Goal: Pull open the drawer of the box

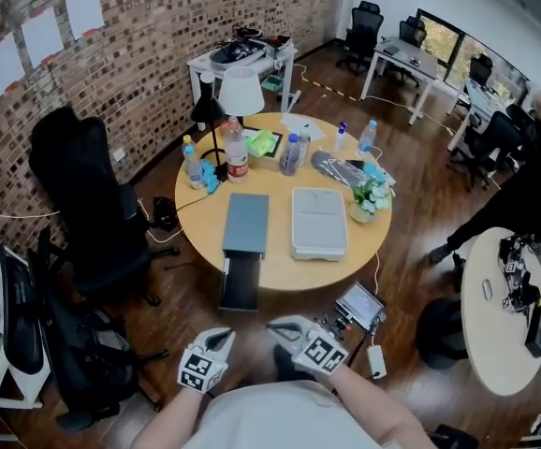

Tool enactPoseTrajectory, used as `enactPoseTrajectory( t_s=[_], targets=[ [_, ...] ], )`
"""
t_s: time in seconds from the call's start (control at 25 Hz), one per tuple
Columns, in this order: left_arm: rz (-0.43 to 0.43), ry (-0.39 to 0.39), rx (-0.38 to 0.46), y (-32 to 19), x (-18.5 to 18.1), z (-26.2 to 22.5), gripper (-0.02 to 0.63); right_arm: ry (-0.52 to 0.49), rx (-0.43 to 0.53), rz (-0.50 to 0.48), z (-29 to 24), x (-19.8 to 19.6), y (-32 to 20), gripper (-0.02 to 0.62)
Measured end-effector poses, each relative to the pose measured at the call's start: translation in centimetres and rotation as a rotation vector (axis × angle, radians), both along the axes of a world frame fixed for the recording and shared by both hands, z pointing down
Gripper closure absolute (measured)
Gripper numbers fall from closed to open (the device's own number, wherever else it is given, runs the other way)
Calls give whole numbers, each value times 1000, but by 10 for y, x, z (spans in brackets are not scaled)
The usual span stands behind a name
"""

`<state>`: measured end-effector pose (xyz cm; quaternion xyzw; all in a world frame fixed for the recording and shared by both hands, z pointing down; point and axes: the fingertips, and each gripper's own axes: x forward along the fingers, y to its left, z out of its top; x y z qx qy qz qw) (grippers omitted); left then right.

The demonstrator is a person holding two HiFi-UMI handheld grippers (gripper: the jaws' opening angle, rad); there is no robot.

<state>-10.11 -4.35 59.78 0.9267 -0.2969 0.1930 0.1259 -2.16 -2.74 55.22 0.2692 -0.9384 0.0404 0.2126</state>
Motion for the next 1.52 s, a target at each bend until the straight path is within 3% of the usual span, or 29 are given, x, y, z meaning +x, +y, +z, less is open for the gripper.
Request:
enactPoseTrajectory(
  t_s=[0.16, 0.4, 0.72, 1.0, 1.52],
  targets=[
    [-7, 93, -24, 20, -4, -10, 600, -1, 6, 33, -7, -7, 9, 589],
    [108, 128, 37, 62, -1, -24, 600, -8, -4, 60, -11, -27, 52, 589],
    [170, 91, 155, 52, 0, -60, 600, -15, 44, 85, -28, -43, 66, 589],
    [285, 93, 94, 85, 14, -50, 600, -22, 30, 156, -27, -40, 92, 589],
    [288, 99, 36, 102, 11, -29, 600, -68, 28, 239, -20, -30, 112, 589]
  ],
)
